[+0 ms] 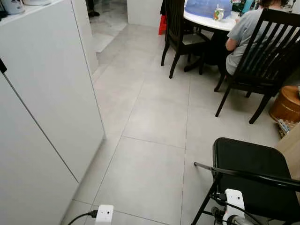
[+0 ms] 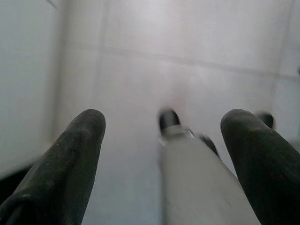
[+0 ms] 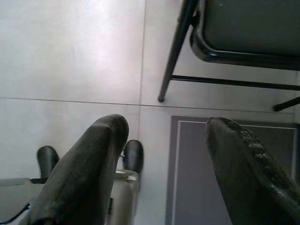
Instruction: Restocking fridge
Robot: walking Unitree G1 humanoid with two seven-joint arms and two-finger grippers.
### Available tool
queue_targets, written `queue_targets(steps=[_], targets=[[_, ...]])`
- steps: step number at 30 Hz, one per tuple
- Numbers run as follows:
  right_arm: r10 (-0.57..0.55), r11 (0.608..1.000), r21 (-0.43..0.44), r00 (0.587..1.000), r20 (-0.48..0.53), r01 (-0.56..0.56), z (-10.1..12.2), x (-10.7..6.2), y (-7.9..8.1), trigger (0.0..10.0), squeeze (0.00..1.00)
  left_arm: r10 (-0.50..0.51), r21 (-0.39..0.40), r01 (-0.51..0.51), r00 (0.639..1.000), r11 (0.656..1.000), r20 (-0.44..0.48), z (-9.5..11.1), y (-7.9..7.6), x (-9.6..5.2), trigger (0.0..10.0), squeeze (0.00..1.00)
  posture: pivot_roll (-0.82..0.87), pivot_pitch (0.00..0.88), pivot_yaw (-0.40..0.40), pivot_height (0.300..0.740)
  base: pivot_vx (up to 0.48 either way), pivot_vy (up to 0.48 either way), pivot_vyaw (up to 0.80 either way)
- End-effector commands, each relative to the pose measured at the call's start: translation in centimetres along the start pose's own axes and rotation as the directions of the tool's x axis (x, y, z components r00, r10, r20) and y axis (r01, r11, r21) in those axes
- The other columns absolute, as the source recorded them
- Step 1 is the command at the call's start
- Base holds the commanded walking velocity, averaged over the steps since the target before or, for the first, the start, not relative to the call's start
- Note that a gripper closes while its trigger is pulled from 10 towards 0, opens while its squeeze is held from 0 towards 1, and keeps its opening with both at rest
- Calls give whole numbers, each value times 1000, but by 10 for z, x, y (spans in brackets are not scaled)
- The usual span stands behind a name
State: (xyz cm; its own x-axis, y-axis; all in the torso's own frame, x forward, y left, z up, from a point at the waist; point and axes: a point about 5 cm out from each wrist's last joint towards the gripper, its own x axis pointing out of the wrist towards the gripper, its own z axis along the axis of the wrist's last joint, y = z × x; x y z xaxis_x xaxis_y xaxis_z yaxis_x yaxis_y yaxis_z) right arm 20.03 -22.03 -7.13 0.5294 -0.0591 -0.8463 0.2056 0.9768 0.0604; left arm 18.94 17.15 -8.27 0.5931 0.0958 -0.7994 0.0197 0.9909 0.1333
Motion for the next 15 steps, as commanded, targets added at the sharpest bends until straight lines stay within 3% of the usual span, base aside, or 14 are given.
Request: queue_targets(steps=[1, 4, 7, 9, 10, 11, 15], targets=[[2, 1000, 29, 1000, -4, -2, -1, 0, 3, 10000, 0, 18, 25, -19, 999, 1000, 43, 1, 3, -1, 10000, 0, 101, 0, -10, 740, 0, 0, 0], [10, 995, 103, 1000, -11, -9, -5, 1, 8, 10000, 0, 23, 44, -26, 996, 999, 85, 5, 7, -1, 10000, 0, 92, 0, 2, 740, 0, 0, 0], [8, 995, 99, 1000, -13, -7, -5, 1, 9, 10000, 0, 21, 55, -26, 996, 998, 89, 5, 8, -1, 10000, 0, 83, 0, 13, 740, 0, 0, 0], [-18, 987, 162, 1000, -6, 18, -6, 1, 11, 10000, 0, 19, 87, -27, 995, 996, 97, 6, 10, -1, 10000, 0, 82, 0, 17, 740, 0, 0, 0], [-18, 987, 162, 1000, -6, 18, -6, 1, 11, 10000, 0, 19, 87, -27, 995, 996, 97, 6, 10, -1, 10000, 0, 82, 0, 17, 740, 0, 0, 0], [-16, 995, 95, 1000, -12, 17, -5, 1, 9, 10000, 0, 18, 86, -26, 995, 996, 94, 5, 10, -1, 10000, 0, 86, 0, 9, 740, 0, 0, 0], [-36, 991, 129, 999, -6, 36, -5, 1, 8, 10000, 0, 14, 79, -20, 998, 997, 69, 3, 9, -1, 10000, 0, 89, 0, -2, 740, 0, 0, 0]])
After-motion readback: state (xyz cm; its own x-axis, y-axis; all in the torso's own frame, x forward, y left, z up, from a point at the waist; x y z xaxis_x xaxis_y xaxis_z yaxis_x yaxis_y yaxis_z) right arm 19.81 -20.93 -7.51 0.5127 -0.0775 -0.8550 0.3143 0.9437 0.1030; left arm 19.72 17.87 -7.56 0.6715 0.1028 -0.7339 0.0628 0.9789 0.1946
